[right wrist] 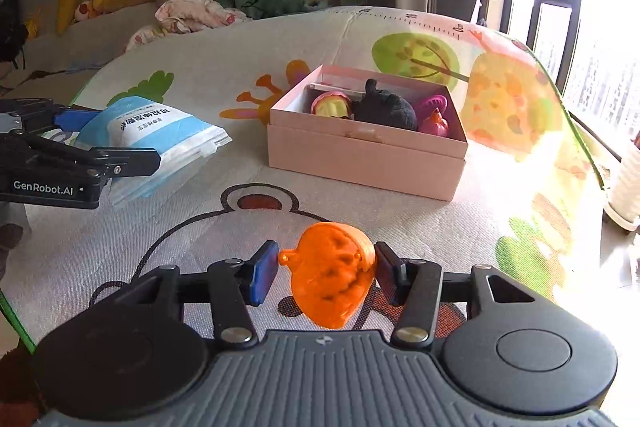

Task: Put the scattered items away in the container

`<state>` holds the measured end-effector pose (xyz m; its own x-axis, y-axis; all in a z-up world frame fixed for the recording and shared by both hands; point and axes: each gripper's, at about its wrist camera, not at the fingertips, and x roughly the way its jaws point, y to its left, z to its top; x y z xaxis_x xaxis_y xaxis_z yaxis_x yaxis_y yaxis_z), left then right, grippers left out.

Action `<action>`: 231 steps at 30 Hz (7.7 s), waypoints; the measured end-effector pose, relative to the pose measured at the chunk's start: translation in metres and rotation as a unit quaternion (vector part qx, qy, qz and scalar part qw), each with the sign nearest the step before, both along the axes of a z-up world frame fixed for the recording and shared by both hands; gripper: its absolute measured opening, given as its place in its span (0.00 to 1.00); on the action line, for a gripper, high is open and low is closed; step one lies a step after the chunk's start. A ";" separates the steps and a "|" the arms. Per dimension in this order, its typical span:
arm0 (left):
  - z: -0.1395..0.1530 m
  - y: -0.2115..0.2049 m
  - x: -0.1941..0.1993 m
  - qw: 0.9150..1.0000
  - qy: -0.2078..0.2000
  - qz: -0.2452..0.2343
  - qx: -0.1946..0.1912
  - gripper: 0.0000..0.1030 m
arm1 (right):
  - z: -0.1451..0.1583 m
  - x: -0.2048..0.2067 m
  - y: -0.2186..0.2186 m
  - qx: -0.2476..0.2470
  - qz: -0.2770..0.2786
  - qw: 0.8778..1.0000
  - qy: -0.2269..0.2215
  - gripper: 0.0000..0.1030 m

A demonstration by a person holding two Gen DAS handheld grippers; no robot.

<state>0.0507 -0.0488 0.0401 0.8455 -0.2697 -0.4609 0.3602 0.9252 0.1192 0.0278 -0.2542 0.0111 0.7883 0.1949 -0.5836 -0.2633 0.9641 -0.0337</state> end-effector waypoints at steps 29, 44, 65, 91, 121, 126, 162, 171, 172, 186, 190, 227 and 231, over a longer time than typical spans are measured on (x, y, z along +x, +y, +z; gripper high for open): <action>-0.012 -0.091 0.163 0.998 0.022 -0.056 -0.030 0.94 | 0.068 0.109 -0.097 0.060 -0.069 0.993 -0.081 0.50; -0.035 -0.095 0.187 0.982 0.126 -0.108 -0.095 0.97 | 0.065 0.299 -0.072 0.151 -0.030 0.987 0.044 0.54; -0.017 -0.052 0.136 0.994 0.061 -0.077 -0.044 1.00 | 0.031 0.256 0.032 -0.006 0.076 0.996 0.043 0.50; -0.068 -0.034 0.095 0.991 0.070 0.106 -0.048 1.00 | -0.035 0.098 -0.041 0.003 -0.092 0.996 0.006 1.00; -0.079 -0.040 0.124 0.986 0.115 0.122 -0.024 1.00 | -0.071 0.123 -0.041 0.022 -0.125 0.992 0.008 1.00; -0.079 -0.040 0.124 0.986 0.116 0.122 -0.024 1.00 | -0.071 0.123 -0.041 0.022 -0.125 0.992 0.008 1.00; -0.079 -0.040 0.124 0.986 0.115 0.122 -0.024 1.00 | -0.072 0.123 -0.042 0.021 -0.126 0.992 0.009 1.00; -0.079 -0.040 0.124 0.986 0.115 0.122 -0.024 1.00 | -0.072 0.123 -0.042 0.021 -0.126 0.992 0.009 1.00; -0.079 -0.040 0.124 0.986 0.115 0.122 -0.024 1.00 | -0.072 0.123 -0.042 0.021 -0.126 0.992 0.009 1.00; -0.079 -0.040 0.124 0.986 0.115 0.122 -0.024 1.00 | -0.072 0.123 -0.042 0.021 -0.126 0.992 0.009 1.00; -0.079 -0.040 0.124 0.986 0.115 0.122 -0.024 1.00 | -0.072 0.123 -0.042 0.021 -0.126 0.992 0.009 1.00; -0.079 -0.041 0.123 0.986 0.115 0.122 -0.024 1.00 | -0.071 0.122 -0.042 0.021 -0.126 0.992 0.009 1.00; -0.079 -0.041 0.123 0.986 0.115 0.122 -0.023 1.00 | -0.071 0.122 -0.041 0.021 -0.126 0.992 0.009 1.00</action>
